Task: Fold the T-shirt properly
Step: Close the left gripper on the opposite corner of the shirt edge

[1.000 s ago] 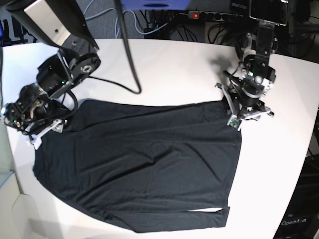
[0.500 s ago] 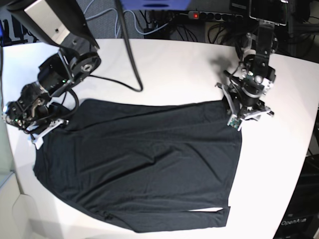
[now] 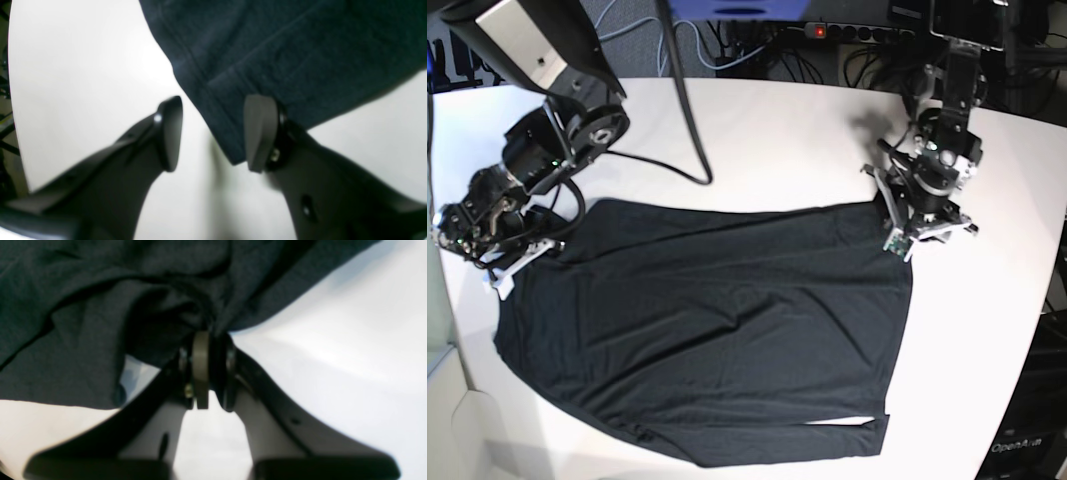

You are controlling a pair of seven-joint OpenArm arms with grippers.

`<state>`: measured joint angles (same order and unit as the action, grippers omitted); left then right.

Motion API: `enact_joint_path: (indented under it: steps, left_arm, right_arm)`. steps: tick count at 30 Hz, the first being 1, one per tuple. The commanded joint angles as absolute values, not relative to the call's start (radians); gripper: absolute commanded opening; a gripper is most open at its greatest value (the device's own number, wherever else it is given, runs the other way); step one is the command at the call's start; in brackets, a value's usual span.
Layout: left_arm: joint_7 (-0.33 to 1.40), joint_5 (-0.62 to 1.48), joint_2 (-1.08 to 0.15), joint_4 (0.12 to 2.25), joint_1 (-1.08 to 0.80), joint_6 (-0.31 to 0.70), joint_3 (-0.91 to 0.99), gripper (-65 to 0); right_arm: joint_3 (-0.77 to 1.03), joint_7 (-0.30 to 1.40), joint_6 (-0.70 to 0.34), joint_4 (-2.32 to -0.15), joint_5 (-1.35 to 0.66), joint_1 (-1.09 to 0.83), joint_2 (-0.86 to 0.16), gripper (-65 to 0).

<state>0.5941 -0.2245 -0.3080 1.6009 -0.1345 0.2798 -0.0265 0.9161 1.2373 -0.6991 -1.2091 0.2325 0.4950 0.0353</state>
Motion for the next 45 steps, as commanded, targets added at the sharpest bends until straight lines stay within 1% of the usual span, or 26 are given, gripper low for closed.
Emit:
enact_joint_path:
  steps: [1, 7, 9, 11, 13, 16, 20, 24, 25, 29, 30, 32, 36, 45]
  left_arm:
    - [0.575, -0.229, -0.321, 1.643, -0.136, 0.269, -0.022, -35.7]
    - [0.584, -0.223, -0.341, 1.742, -0.154, 0.269, -0.018, -35.7]
    - [0.588, -0.219, -0.332, 1.75, -0.148, 0.269, -0.012, -35.7]
    - [0.628, -0.205, -0.302, 1.745, -0.143, 0.269, -0.002, -35.7]
    - [0.671, -0.15, -0.263, 1.744, -0.143, 0.269, 0.047, -35.7]
    - [0.699, -0.013, -0.208, 1.744, -0.151, 0.269, 0.147, -35.7]
    - [0.694, 0.124, -0.18, 1.738, -0.166, 0.269, 0.229, -35.7]
    - [0.694, 0.242, -0.179, 1.712, -0.179, 0.269, 0.303, -35.6]
    - [0.694, 0.282, -0.179, 1.692, -0.179, 0.269, 0.32, -35.2]
    - [0.693, 0.414, -0.189, 1.584, -0.173, 0.269, 0.358, -24.0]
    - [0.688, 0.437, -0.189, 1.563, -0.17, 0.271, 0.367, -22.7]
    - [0.647, 0.467, -0.191, 1.531, -0.174, 0.278, 0.367, -22.5]
    - [0.615, 0.479, -0.18, 1.486, -0.17, 0.354, 0.367, -22.6]
    - [0.615, 0.478, -0.153, 1.408, -0.15, 0.367, 0.363, -22.6]
  right_arm:
    - [0.912, 1.274, -0.698, -1.202, 0.254, 0.496, 0.042, -60.2]
    - [0.912, 1.274, -0.698, -1.202, 0.255, 0.496, 0.042, -60.2]
    - [0.912, 1.274, -0.698, -1.202, 0.255, 0.496, 0.042, -60.2]
    - [0.912, 1.274, -0.698, -1.202, 0.255, 0.496, 0.042, -60.2]
    - [0.912, 1.274, -0.698, -1.202, 0.255, 0.496, 0.042, -60.2]
    - [0.912, 1.274, -0.698, -1.202, 0.255, 0.496, 0.042, -60.2]
    - [0.912, 1.274, -0.698, -1.202, 0.255, 0.496, 0.041, -60.2]
    - [0.912, 1.274, -0.698, -1.202, 0.255, 0.496, 0.041, -60.2]
    - [0.912, 1.274, -0.698, -1.202, 0.255, 0.496, 0.041, -60.2]
    - [0.911, 1.274, -0.698, -1.202, 0.255, 0.496, 0.041, -60.2]
    - [0.911, 1.274, -0.698, -1.201, 0.255, 0.496, 0.041, -60.2]
    - [0.911, 1.274, -0.698, -1.201, 0.255, 0.496, 0.041, -60.2]
    - [0.911, 1.274, -0.698, -1.201, 0.255, 0.496, 0.041, -60.2]
    - [0.911, 1.274, -0.698, -1.201, 0.255, 0.495, 0.041, -60.2]
